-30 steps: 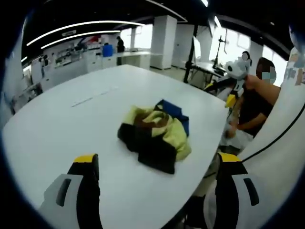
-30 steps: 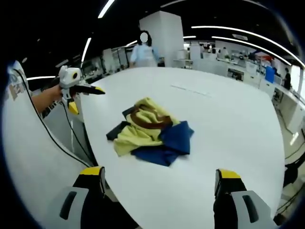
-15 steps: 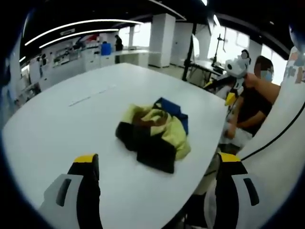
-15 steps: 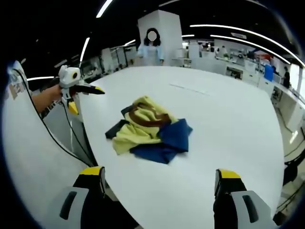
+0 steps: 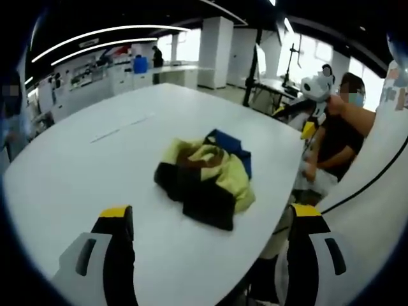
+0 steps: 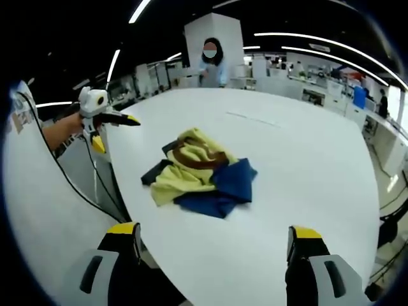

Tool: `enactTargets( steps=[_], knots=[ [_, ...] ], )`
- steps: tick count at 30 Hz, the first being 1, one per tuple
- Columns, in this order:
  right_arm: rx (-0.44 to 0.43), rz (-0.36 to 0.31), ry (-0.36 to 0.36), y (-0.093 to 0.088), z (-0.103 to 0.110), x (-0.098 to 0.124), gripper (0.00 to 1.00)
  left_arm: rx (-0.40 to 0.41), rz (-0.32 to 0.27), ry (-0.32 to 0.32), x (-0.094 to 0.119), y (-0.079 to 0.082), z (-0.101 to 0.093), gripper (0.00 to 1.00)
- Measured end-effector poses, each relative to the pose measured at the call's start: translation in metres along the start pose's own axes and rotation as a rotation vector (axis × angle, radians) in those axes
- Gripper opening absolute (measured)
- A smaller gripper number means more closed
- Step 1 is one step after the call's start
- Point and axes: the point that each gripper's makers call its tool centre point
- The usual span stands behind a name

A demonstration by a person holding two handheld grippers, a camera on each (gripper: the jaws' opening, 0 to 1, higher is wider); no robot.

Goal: Fold the garment on the visible template until the final outline fits inside the template.

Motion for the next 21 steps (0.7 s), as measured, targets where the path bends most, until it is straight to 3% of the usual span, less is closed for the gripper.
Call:
enactTargets(
  steps=[21],
  knots=[
    [0.012,-0.027,-0.005,0.012,0.003,-0.004,0.92,0.014,-0.01,0.021,0.007,-0.007,0.006,0.95]
  ],
)
Point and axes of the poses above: the point that each gripper's makers call its tool centre point, and the gripper's own axes: x roughly backward along the fingers, z roughly to its left, y roughly out of its top, and after that the axes turned 9 degrees about x, right-handed
